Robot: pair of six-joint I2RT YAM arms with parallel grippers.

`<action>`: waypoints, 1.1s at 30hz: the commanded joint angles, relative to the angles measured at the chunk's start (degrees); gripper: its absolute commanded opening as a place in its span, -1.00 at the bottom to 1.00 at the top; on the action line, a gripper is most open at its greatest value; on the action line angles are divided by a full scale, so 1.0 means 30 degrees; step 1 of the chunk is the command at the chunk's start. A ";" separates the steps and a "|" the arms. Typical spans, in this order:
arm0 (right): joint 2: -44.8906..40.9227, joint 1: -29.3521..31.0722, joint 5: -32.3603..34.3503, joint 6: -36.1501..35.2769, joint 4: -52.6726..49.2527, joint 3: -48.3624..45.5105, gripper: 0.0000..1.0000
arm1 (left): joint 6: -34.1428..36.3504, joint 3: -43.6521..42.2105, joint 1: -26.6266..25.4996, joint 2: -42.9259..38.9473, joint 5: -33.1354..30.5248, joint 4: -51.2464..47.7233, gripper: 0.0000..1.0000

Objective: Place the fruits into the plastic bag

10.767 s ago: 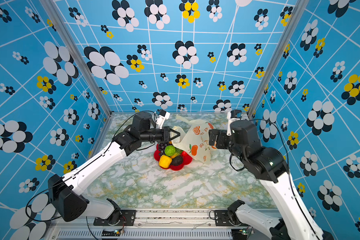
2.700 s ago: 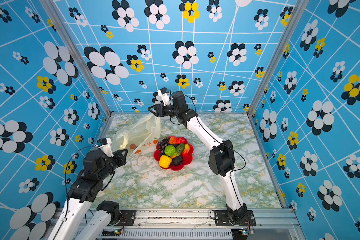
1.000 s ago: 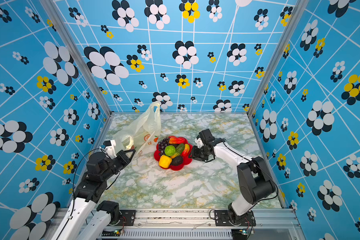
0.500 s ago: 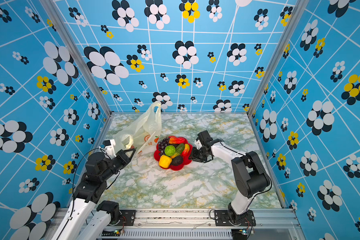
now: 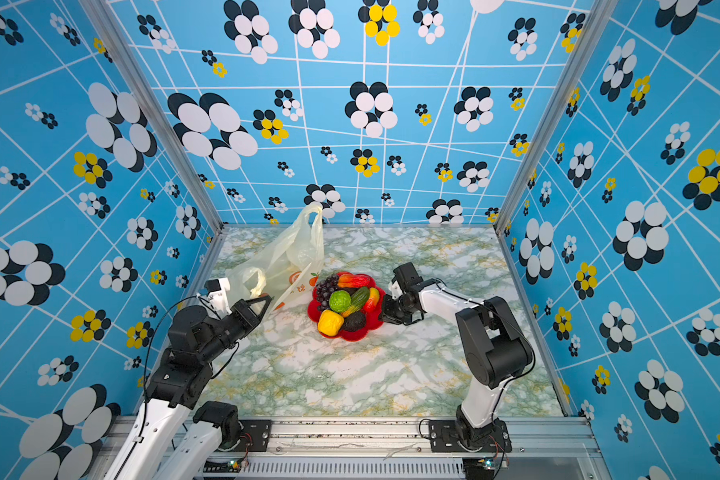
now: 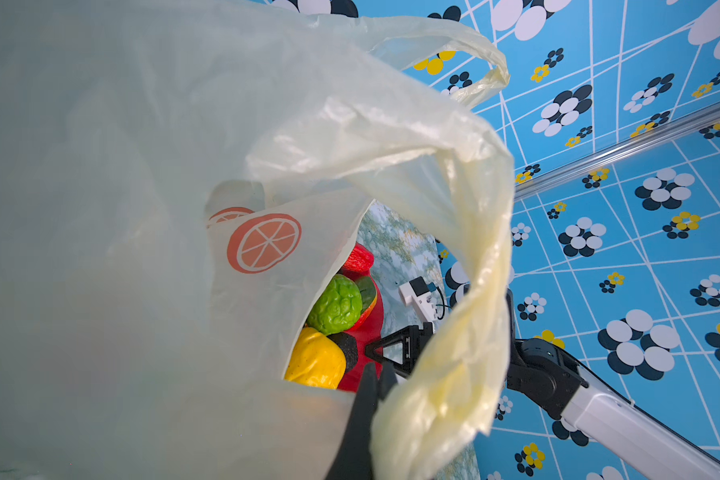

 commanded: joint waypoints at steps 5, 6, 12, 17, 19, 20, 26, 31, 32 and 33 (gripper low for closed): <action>0.0160 -0.0011 0.0274 0.0227 -0.0031 -0.0217 -0.99 | 0.0167 0.0025 -0.0152 -0.0218 0.0235 0.0529 -1.00; 0.0127 -0.0013 0.0303 0.0248 -0.0041 -0.0232 -1.00 | 0.0168 0.0036 -0.0180 -0.0229 0.0246 0.0543 -1.00; -0.0278 -0.0272 0.0604 0.0247 -0.0245 -0.0325 -1.00 | 0.0152 -0.0032 -0.0160 -0.0229 0.0275 0.0603 -1.00; -0.0689 -0.0711 0.0685 0.0189 -0.0290 -0.0751 -1.00 | 0.0123 -0.0106 -0.0168 -0.0163 0.0361 0.0719 -1.00; -0.0836 -0.0875 0.0686 0.0145 -0.0311 -0.0913 -1.00 | 0.0094 -0.0127 -0.0175 -0.0160 0.0363 0.0770 -1.00; -0.0930 -0.0971 0.0700 0.0077 -0.0379 -0.1016 -1.00 | 0.0096 -0.0160 -0.0166 -0.0170 0.0378 0.0799 -1.00; -0.1666 -0.1726 0.0714 -0.0261 -0.0668 -0.1697 -1.00 | 0.0067 -0.0282 -0.0173 -0.0101 0.0420 0.0941 -1.00; -0.2232 -0.2263 0.0775 -0.0655 -0.1032 -0.2167 -1.00 | -0.0001 -0.0302 -0.0203 0.0147 0.0449 0.1202 -1.00; -0.2326 -0.2367 0.0773 -0.0714 -0.1091 -0.2262 -1.00 | -0.0023 -0.0312 -0.0197 0.0206 0.0505 0.1267 -1.00; -0.2414 -0.2456 0.0789 -0.0793 -0.1148 -0.2354 -1.00 | -0.0052 -0.0351 -0.0194 0.0266 0.0532 0.1354 -1.00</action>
